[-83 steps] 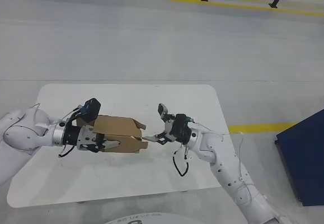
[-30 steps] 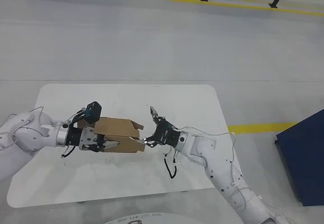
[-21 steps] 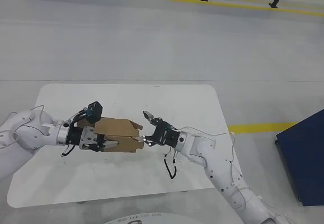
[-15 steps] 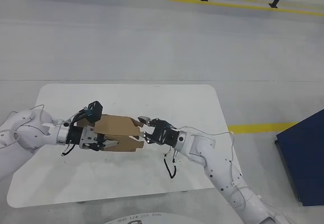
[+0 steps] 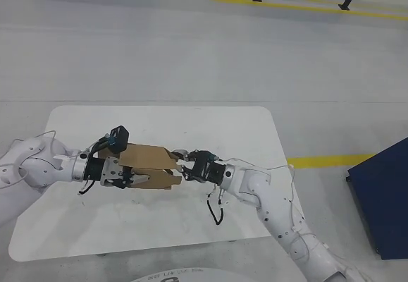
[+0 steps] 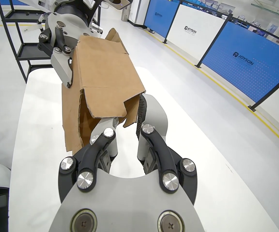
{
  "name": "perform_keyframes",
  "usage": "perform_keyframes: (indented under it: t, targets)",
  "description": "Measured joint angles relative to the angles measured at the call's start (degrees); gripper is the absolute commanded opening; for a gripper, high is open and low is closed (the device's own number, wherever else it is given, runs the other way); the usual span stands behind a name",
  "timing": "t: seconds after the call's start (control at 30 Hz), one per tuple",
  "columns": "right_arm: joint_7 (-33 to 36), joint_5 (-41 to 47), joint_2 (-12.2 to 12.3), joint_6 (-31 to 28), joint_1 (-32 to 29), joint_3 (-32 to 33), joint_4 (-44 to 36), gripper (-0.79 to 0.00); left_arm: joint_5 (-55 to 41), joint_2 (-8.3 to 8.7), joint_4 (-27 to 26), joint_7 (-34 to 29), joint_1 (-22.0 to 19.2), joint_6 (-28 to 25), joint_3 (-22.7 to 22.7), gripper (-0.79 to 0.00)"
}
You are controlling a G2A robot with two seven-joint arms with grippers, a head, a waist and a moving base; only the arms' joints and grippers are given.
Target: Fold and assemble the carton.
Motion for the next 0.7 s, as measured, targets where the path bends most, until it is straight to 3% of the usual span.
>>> perform_keyframes:
  t: [0.17,0.53,0.7]
  targets:
    - [1.3,1.2,0.1,-3.0,0.8,0.0,0.4,-0.449,1.4,0.11,0.0,2.0,-0.1,0.0,0.1,-0.785]
    - [1.8,7.4,0.1,-5.4,1.7,0.9,2.5,-0.477,7.7,0.5,0.2,7.8,-0.2,0.0,-0.1,-0.785]
    - [3.3,9.1,0.1,-6.6,2.3,0.9,2.9,-0.548,11.4,0.73,0.2,11.0,-0.1,0.0,-0.3,-0.785]
